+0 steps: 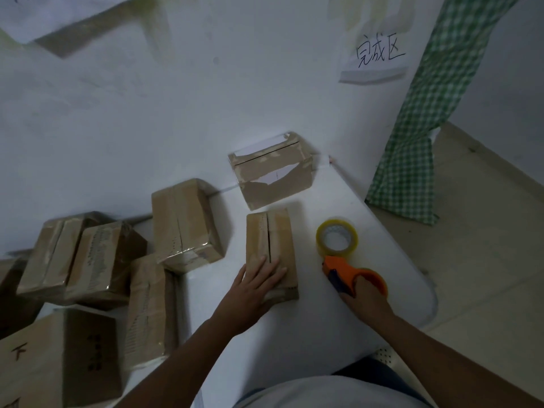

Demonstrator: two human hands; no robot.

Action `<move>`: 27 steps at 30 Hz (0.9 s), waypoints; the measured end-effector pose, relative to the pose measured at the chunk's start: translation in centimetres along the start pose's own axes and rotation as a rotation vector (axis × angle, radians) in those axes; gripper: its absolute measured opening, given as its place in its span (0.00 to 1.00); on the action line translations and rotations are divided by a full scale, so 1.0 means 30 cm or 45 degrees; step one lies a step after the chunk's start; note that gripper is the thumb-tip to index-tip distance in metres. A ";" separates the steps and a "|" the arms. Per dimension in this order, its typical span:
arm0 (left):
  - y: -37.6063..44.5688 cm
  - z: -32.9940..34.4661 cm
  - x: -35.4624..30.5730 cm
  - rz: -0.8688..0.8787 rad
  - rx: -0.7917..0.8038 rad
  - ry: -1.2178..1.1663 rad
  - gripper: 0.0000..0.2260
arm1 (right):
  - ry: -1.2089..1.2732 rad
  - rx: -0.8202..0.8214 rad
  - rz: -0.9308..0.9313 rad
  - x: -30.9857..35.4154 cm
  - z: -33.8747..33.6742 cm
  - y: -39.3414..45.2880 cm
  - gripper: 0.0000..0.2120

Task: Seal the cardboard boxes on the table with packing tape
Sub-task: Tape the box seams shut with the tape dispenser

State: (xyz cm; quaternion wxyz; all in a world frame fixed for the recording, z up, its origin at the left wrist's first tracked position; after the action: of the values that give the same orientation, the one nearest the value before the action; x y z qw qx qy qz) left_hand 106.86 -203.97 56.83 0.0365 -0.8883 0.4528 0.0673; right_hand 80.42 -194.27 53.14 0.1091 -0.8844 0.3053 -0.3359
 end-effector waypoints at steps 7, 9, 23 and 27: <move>0.007 0.005 0.002 -0.009 -0.035 -0.070 0.32 | -0.272 -0.015 -0.117 -0.035 -0.026 -0.011 0.06; 0.009 0.008 0.000 -0.026 -0.049 -0.098 0.32 | -0.285 -0.056 -0.154 -0.054 -0.052 -0.014 0.06; 0.002 0.011 0.000 -0.081 0.041 -0.094 0.32 | 0.203 -0.177 0.132 -0.039 -0.162 0.053 0.17; 0.025 -0.019 -0.006 -0.108 0.024 -0.069 0.26 | 0.181 -0.270 0.109 -0.040 -0.204 0.072 0.25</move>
State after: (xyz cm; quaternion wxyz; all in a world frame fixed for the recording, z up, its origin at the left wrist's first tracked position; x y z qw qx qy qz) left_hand 106.19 -204.33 57.41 0.0600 -0.9043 0.4140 0.0855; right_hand 74.67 -195.16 56.24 0.0074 -0.8510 0.3834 -0.3588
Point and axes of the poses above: each hand's wrist, its own y-axis towards the middle knuckle, its own z-axis out of the palm, x = y × z, the point moved 3 cm from there along y, towards the middle knuckle, and after that the axes turned 8 degrees about -x, right-handed, at the moved point
